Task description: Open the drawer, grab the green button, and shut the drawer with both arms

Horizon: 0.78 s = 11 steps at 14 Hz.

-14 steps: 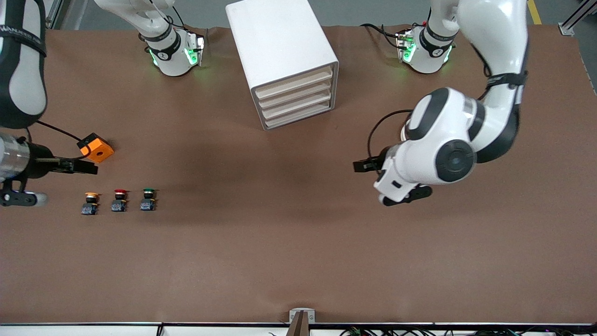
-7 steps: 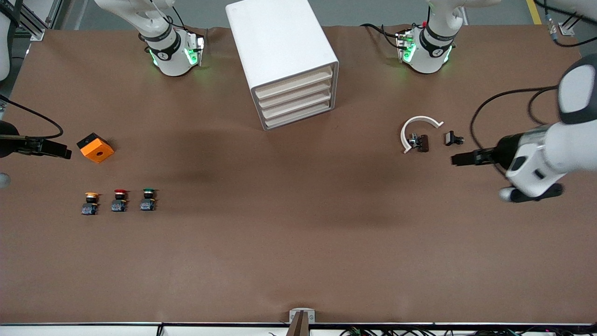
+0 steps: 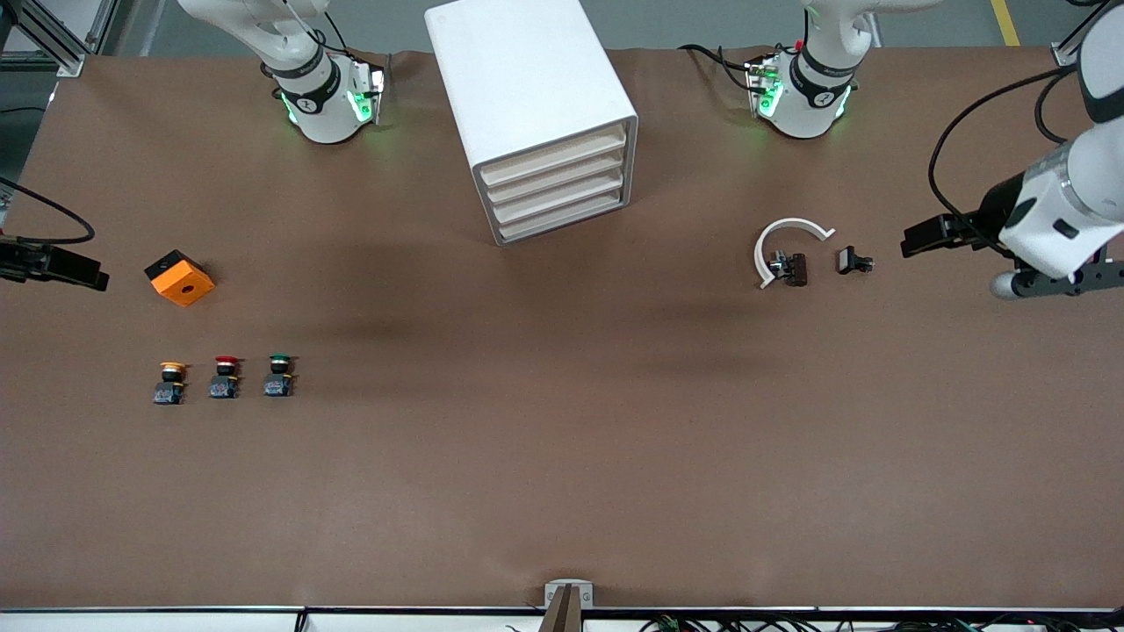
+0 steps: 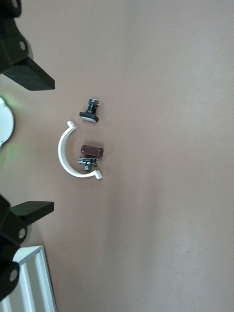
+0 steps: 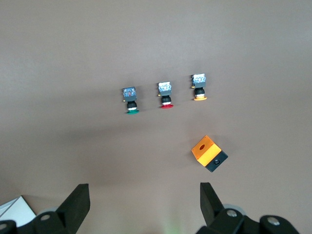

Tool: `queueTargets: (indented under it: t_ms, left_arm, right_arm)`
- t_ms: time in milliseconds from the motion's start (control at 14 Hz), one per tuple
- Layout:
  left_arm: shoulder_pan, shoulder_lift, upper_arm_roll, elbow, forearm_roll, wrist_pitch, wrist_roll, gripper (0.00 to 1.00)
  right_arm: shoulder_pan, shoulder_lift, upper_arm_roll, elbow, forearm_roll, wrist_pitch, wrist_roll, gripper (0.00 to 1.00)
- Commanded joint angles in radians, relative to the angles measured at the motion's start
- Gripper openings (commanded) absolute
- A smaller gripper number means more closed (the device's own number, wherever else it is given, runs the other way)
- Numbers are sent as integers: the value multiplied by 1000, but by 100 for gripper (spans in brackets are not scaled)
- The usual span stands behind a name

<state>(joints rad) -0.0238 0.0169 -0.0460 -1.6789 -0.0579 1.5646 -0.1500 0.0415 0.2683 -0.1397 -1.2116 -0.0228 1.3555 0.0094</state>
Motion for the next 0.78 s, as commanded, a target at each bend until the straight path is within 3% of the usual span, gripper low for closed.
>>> queueTargets:
  t_ms: [0, 142, 499, 712]
  left_arm:
    - [18, -140, 1, -160, 20, 81, 108, 100]
    - [44, -138, -3, -128, 20, 74, 110, 100]
    - [41, -133, -6, -36, 20, 25, 50, 100]
    - [35, -118, -9, -4, 20, 25, 15, 100]
  right_arm:
    - [5, -46, 11, 11, 1, -41, 47, 100]
    - [6, -102, 9, -20, 20, -45, 56, 100]
    - [1, -302, 8, -265, 26, -20, 55, 100]
    - [0, -343, 8, -322, 49, 11, 53, 100]
